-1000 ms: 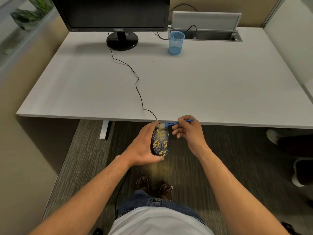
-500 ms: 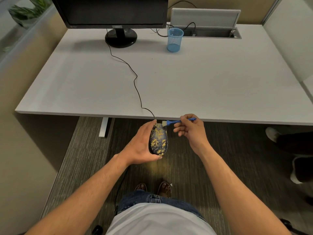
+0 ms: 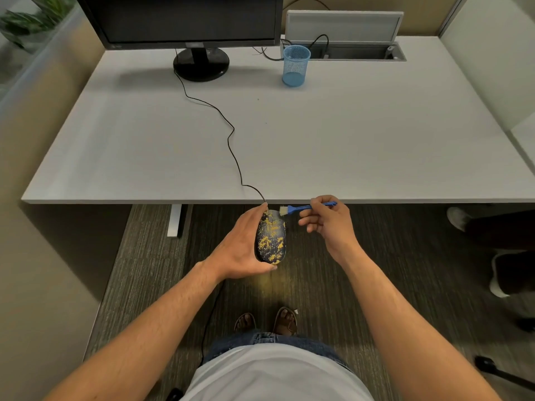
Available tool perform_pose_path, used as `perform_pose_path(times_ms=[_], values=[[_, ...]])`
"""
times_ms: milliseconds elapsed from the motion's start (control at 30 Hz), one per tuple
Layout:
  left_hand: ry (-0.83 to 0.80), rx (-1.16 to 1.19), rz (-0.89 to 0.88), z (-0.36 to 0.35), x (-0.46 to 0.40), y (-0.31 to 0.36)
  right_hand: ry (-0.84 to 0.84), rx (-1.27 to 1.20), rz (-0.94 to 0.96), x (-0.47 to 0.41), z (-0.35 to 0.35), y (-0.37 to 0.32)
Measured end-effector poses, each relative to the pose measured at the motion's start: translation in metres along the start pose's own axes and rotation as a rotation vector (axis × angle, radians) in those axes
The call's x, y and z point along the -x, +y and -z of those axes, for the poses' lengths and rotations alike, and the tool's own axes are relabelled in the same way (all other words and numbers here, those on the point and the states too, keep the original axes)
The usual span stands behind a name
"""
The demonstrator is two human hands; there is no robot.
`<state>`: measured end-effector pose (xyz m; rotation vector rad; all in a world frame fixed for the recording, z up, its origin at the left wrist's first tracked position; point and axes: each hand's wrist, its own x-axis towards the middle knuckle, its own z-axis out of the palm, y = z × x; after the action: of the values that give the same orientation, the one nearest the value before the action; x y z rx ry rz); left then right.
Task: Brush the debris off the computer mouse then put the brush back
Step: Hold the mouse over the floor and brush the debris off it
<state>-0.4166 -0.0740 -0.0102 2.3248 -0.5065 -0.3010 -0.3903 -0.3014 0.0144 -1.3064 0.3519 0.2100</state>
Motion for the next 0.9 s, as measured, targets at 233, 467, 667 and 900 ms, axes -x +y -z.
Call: perform_pose_path(times_ms=[233,467,667,900], values=[[-0.007,-0.014,-0.008,0.008,0.000,-0.007,-0.012,0.037,-0.024,-0.001,-0.018,0.002],[-0.006,-0.013,-0.001,0.010,0.002,-0.014,0.030,0.015,-0.008,0.004,-0.018,0.004],[-0.016,-0.008,-0.017,0.015,0.005,-0.018,0.015,0.056,-0.006,0.009,-0.031,0.010],[-0.036,0.005,-0.051,0.018,0.013,-0.026,0.060,0.002,0.000,0.019,-0.029,0.015]])
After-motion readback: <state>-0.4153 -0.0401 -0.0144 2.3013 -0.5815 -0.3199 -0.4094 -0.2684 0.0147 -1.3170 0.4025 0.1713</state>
